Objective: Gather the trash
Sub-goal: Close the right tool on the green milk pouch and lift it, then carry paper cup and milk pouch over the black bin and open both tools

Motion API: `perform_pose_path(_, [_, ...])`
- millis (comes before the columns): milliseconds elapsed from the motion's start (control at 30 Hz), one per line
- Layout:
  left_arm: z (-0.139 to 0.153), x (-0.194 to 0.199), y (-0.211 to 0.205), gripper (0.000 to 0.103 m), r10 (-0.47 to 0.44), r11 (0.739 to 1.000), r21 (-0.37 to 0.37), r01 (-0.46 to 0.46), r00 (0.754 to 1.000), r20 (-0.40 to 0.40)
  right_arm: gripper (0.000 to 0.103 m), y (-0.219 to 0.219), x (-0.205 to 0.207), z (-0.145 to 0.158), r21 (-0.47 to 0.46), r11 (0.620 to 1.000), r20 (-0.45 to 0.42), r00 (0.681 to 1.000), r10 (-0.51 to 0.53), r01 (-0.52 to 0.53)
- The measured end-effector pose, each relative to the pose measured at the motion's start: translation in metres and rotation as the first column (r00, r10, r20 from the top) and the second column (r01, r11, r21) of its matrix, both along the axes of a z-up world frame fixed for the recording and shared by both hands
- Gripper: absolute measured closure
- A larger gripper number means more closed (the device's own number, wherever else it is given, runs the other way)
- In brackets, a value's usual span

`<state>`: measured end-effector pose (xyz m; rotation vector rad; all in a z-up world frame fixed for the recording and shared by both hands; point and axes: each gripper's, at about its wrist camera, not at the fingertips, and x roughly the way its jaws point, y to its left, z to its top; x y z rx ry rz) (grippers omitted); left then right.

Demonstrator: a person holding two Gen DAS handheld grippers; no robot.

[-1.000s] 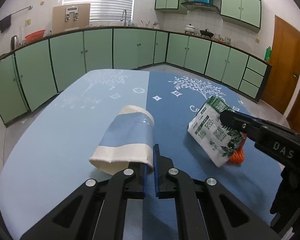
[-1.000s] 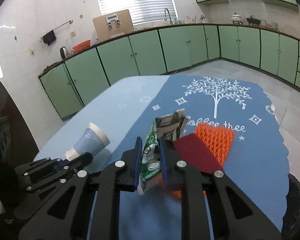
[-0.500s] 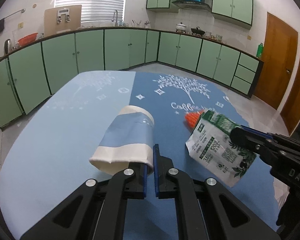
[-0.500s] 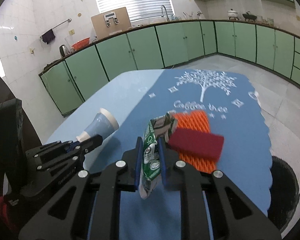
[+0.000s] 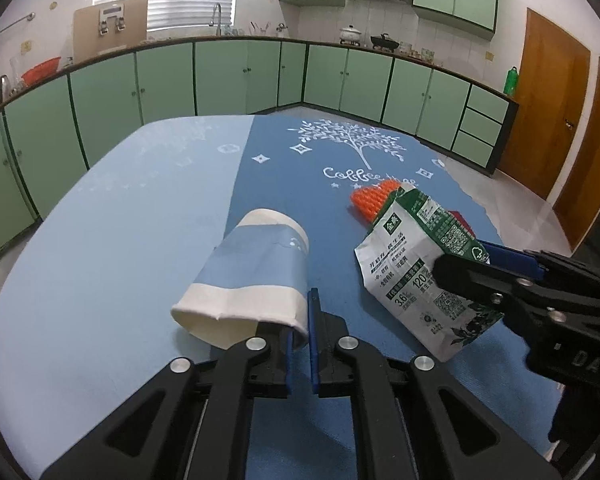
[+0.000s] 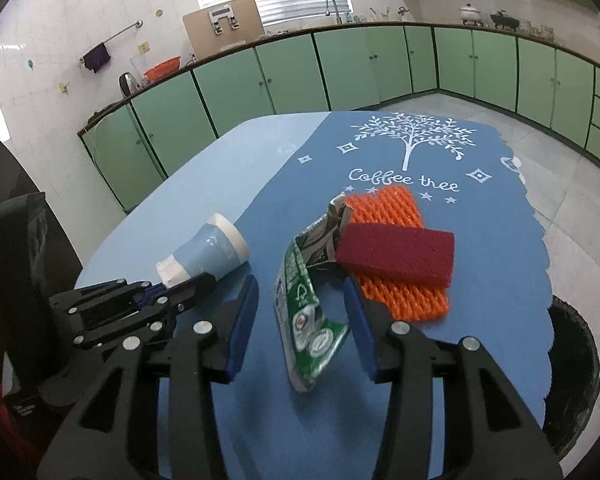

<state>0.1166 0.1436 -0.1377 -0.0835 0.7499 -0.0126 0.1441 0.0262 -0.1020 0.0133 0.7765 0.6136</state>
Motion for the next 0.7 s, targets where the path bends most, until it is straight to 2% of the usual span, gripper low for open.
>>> perform_pose_path(67, [-0.002,0.002,0.000,0.094,0.002,1.000,-0.001,-0.002,1.000,-0.002,0.070,0.003,0.003,-0.002,-0.003,1.000,-0.002,1.000,0.014,-0.014])
perform_pose_path(100, [-0.003,0.003,0.001,0.093,0.003,1.000,-0.003,-0.003,1.000,-0.005,0.084,0.005,0.004,-0.002,-0.009,1.000,-0.001,1.000,0.023,-0.023])
perform_pose_path(133, [-0.004,0.004,0.001,0.093,0.003,1.000,-0.008,-0.003,1.000,-0.009,0.086,0.007,0.004,-0.002,-0.017,0.999,0.001,0.999,0.035,-0.035])
perform_pose_path(233, [-0.004,0.003,0.001,0.096,0.002,1.000,-0.001,-0.002,1.000,0.002,0.089,0.009,0.000,0.001,-0.029,0.998,0.015,0.998,0.057,-0.057])
perform_pose_path(367, [0.004,0.000,0.002,0.098,0.004,1.000,0.003,-0.005,1.000,0.028,0.089,0.006,-0.004,0.013,0.006,0.998,0.043,0.997,0.063,-0.063])
perform_pose_path(700, [0.046,-0.012,0.001,0.098,-0.006,1.000,-0.009,0.007,0.994,0.114,0.089,-0.008,-0.017,0.071,0.114,0.991,0.159,0.986,0.048,-0.067])
